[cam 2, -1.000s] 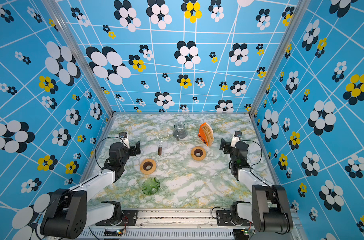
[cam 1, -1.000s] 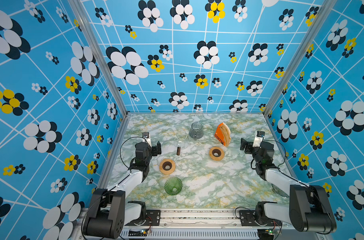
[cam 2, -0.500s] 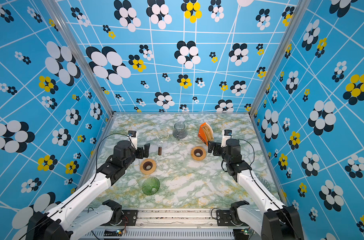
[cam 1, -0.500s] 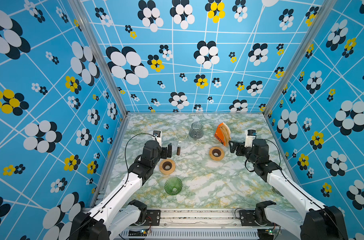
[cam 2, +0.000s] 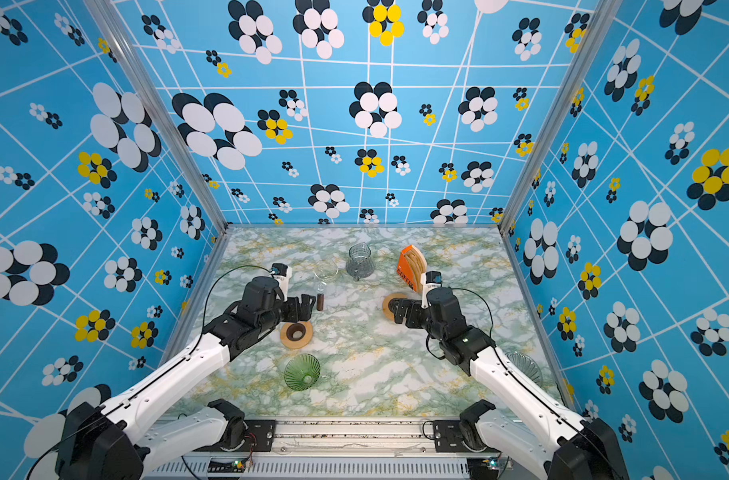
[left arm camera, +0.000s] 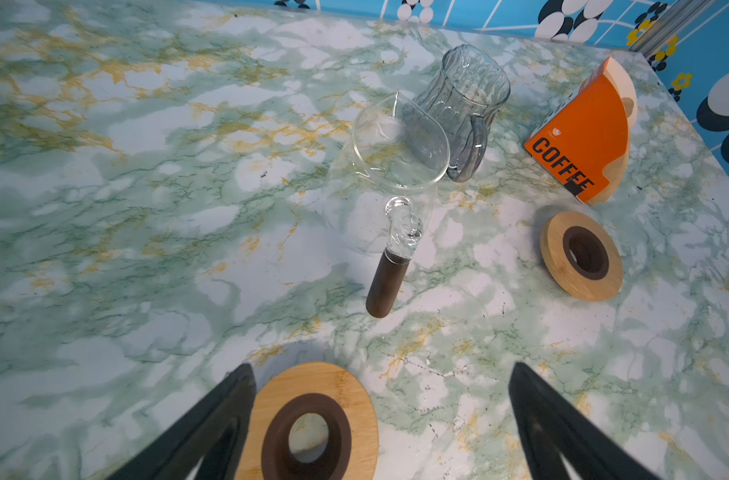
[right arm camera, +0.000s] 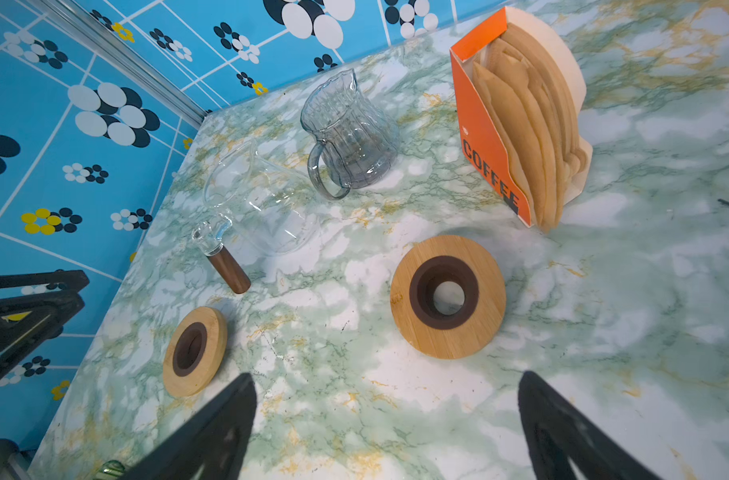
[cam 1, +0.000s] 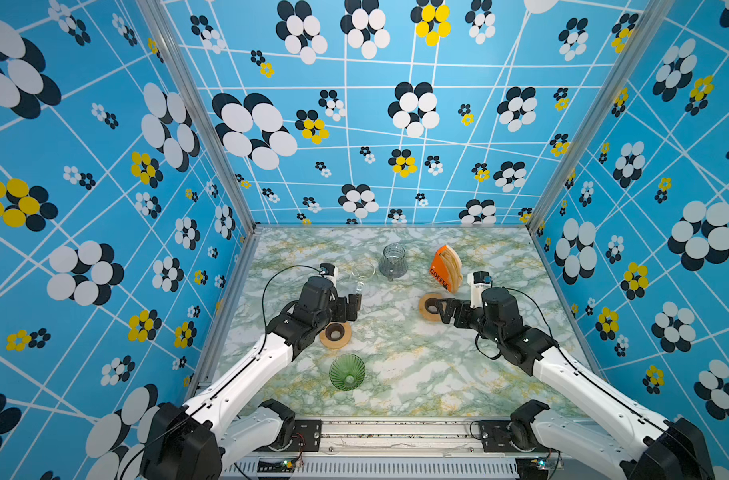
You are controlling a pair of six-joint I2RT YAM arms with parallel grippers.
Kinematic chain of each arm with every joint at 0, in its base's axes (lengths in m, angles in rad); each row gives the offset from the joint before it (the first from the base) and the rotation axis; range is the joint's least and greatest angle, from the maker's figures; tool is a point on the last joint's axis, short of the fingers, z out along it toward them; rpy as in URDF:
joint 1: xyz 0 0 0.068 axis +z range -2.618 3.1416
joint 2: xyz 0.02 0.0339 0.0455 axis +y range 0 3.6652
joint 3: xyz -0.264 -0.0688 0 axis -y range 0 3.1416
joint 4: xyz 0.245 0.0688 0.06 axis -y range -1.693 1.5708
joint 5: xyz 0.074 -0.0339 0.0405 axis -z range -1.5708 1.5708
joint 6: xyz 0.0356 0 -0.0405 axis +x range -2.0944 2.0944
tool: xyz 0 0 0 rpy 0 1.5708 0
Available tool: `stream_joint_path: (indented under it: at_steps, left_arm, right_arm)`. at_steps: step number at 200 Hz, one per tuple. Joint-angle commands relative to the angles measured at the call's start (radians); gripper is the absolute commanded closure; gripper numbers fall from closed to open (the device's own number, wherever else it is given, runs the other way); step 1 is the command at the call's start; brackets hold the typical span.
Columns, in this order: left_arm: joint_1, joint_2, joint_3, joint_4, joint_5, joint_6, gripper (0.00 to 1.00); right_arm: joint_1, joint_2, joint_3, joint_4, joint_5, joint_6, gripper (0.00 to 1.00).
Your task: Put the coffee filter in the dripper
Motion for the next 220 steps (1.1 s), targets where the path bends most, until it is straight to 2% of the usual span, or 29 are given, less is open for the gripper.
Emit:
stream_joint_path:
  at_steps: [1,29,56,115,196,220]
  left_arm:
    - [-0.023,0.05,0.064,-0.012,0.028,-0.026,0.07]
    - [-0.026,0.123,0.111,-0.006,0.064,-0.019,0.11]
    - [-0.031,0.193,0.159,-0.011,0.065,0.009,0.22]
    - [-0.043,0.355,0.29,-0.081,-0.041,0.079,0.36]
    - [-0.047,0.517,0.376,-0.111,-0.091,0.1,0.43]
    - [-0.047,0.544,0.395,-0.111,-0.097,0.106,0.48]
  right_arm:
    - [0.019,0.002,0.029,-0.036,0.042,0.019,0.01]
    - [0.027,-0.002,0.028,-0.039,0.056,0.013,0.01]
    - [0.029,-0.016,0.022,-0.047,0.063,0.013,0.01]
    - [0.029,-0.062,0.015,-0.081,0.084,0.01,0.01]
    - [0.029,-0.064,0.01,-0.091,0.06,-0.001,0.01]
    - [0.029,-0.061,0.007,-0.088,0.059,-0.001,0.01]
